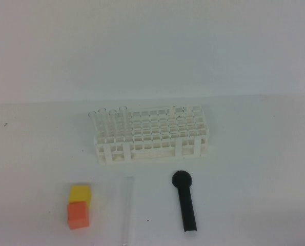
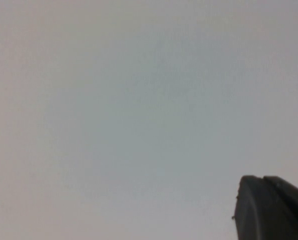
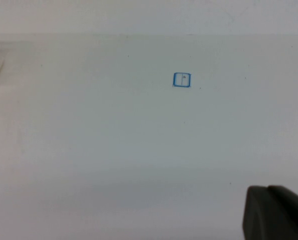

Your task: Place the test tubes

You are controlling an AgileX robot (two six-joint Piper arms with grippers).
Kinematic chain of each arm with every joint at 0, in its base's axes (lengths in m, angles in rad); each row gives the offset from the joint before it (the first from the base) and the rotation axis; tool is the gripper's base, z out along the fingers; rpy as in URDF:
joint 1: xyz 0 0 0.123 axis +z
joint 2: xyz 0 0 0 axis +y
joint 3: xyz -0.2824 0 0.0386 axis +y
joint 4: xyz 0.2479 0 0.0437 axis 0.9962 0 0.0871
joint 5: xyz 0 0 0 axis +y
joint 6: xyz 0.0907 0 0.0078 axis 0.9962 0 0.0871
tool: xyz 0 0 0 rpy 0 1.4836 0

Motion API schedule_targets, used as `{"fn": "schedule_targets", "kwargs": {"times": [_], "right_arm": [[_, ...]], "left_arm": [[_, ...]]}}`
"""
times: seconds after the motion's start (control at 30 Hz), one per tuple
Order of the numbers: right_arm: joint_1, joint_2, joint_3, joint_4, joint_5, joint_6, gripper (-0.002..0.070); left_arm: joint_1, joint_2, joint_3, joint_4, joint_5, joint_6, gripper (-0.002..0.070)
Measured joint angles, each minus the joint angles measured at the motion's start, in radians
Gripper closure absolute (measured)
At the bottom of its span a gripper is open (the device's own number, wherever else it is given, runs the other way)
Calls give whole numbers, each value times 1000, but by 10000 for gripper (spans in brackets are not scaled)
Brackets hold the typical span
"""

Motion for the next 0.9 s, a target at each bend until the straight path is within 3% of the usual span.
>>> {"fn": "schedule_targets", "kwargs": {"times": [0.27, 0.37, 0.53, 0.6, 0.67, 0.8, 0.9], "right_arm": [[0, 0, 0, 0, 0, 0, 678], [0, 0, 0, 0, 0, 0, 678], [0, 0, 0, 0, 0, 0, 678], [0, 0, 0, 0, 0, 0, 678], [0, 0, 0, 0, 0, 0, 678], [0, 0, 0, 0, 0, 0, 678], [0, 0, 0, 0, 0, 0, 678]], "left_arm": [[0, 0, 0, 28, -3, -152, 676], [0, 0, 0, -48, -3, -156, 676], [0, 0, 0, -297, -66, -158, 676], [0, 0, 0, -318, -78, -158, 676], [0, 0, 0, -273, -78, -158, 676], [0, 0, -7, -18, -40, -156, 676], [0, 3, -131, 153, 254, -156, 676]]}}
